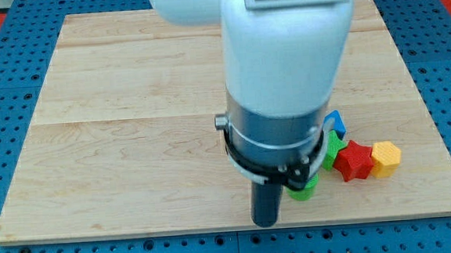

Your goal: Move green circle closer to the green star

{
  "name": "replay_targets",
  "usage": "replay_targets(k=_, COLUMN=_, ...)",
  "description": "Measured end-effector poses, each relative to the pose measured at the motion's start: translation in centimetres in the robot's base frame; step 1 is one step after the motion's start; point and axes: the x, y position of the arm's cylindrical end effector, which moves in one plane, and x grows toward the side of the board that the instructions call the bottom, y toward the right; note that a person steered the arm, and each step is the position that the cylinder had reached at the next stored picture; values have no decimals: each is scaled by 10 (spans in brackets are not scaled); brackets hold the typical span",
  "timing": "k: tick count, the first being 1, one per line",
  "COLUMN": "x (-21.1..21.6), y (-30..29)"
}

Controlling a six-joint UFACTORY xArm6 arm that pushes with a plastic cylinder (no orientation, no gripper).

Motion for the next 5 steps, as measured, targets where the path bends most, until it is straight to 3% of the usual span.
replay_targets(k=2, x=-33, y=31)
replay_targets(k=5, x=-47, y=46)
